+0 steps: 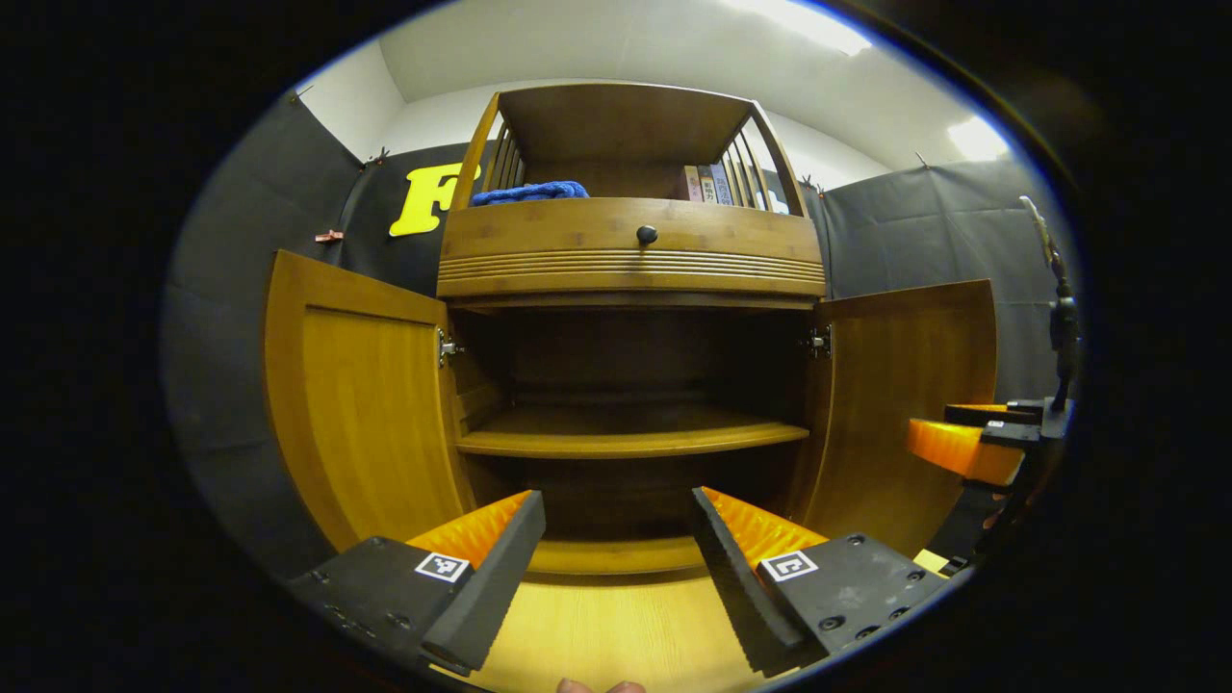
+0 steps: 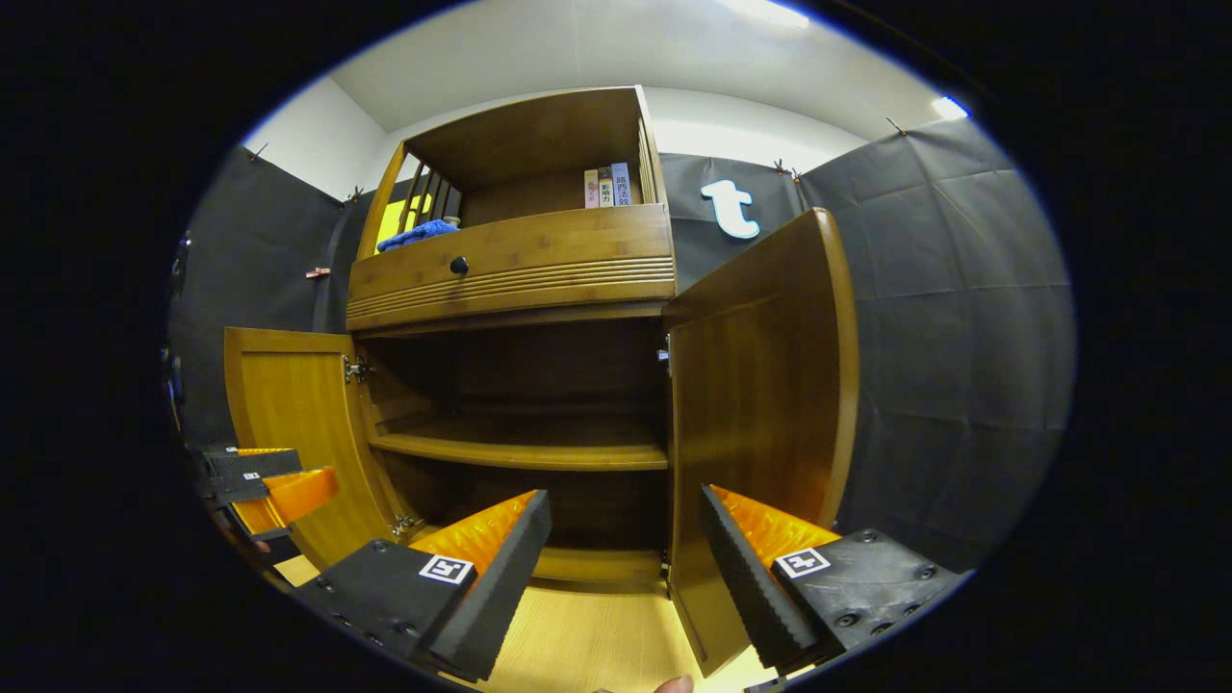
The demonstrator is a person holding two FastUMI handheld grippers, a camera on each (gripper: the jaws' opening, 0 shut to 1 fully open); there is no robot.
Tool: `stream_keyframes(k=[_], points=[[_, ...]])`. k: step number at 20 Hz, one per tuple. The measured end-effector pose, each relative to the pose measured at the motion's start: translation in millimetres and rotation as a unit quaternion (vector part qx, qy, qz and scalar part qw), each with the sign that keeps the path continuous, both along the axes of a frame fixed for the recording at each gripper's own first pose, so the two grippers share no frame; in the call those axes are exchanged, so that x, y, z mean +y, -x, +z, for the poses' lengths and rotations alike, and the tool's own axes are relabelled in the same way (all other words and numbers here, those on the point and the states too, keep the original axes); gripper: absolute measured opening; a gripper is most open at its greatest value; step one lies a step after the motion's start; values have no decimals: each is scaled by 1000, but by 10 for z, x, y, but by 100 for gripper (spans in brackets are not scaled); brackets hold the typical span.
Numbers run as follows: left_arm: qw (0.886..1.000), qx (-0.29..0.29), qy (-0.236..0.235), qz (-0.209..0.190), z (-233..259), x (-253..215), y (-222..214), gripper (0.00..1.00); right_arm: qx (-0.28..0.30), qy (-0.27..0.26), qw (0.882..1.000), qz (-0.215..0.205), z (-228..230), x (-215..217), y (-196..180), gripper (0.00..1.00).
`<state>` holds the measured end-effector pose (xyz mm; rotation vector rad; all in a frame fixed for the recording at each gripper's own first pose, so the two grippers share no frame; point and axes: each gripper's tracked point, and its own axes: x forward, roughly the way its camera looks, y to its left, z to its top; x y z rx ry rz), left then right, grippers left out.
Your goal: Open the right door of the double-door shoe cabinet with the right hand, and open the left door with the left hand.
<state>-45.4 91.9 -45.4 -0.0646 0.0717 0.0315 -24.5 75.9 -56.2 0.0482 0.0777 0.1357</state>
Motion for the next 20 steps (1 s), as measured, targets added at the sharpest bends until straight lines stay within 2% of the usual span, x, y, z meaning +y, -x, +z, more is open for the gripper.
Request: stream_keyframes(k=[2,7,14,16,17,19,20], points=[[1000,-2,2,-2,42,-68,-58,94,-4,2,1000,1,30,-34,-6,98],[1000,-6,-15,-3,119,-176,-123,94,-4,4,1000,9,36,-90,72,100],[1000,-2,-27,-6,111,-304,-12,94,-2,1,1000,17,50,-162,182,94],[1000,-3,-25,-5,123,-312,13,94,-2,0,1000,18,54,-159,203,100],[1000,-4,-25,-4,138,-306,23,94,-2,-1,1000,20,58,-145,214,97],[1000,-6,-28,-2,152,-278,42,94,-5,-1,1000,22,80,-133,222,100],[1000,-6,-30,-1,140,-269,47,94,-6,-1,1000,23,94,-127,224,97]])
